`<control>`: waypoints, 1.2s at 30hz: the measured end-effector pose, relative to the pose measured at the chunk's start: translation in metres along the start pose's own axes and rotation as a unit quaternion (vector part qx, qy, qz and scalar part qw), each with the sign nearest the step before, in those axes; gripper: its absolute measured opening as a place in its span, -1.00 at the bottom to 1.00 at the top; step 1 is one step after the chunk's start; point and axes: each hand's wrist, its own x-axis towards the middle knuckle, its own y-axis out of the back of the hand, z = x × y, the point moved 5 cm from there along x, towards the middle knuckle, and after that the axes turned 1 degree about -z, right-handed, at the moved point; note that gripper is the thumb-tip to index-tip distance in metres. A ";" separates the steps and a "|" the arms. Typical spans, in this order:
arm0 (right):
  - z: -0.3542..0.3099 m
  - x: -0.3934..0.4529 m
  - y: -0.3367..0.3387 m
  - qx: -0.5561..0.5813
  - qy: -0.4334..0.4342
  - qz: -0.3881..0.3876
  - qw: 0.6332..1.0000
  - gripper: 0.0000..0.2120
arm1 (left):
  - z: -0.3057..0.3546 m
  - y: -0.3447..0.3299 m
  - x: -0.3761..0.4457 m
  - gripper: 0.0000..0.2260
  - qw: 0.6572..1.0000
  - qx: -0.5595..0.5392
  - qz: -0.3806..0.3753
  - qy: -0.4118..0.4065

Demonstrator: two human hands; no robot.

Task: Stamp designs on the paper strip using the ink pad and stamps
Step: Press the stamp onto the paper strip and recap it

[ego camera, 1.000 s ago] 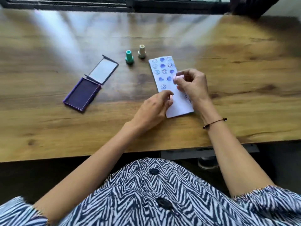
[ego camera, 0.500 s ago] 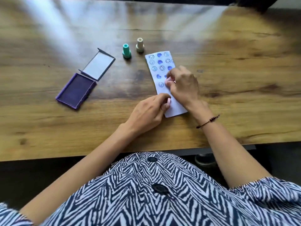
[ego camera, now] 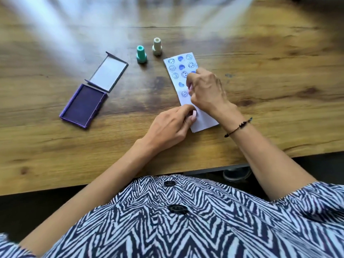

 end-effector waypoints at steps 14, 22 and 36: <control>0.036 -0.027 0.026 0.375 -0.181 0.152 0.897 -0.90 | 0.000 0.002 0.003 -0.70 1.000 0.012 -0.010 -0.004; 0.034 -0.041 0.023 0.514 -0.203 0.107 0.826 -0.81 | -0.003 0.006 0.006 -0.82 0.993 -0.093 0.002 0.073; -0.009 -0.050 0.021 0.519 -0.146 0.055 0.840 -0.88 | -0.028 0.013 0.008 -0.91 0.793 -0.557 0.115 0.219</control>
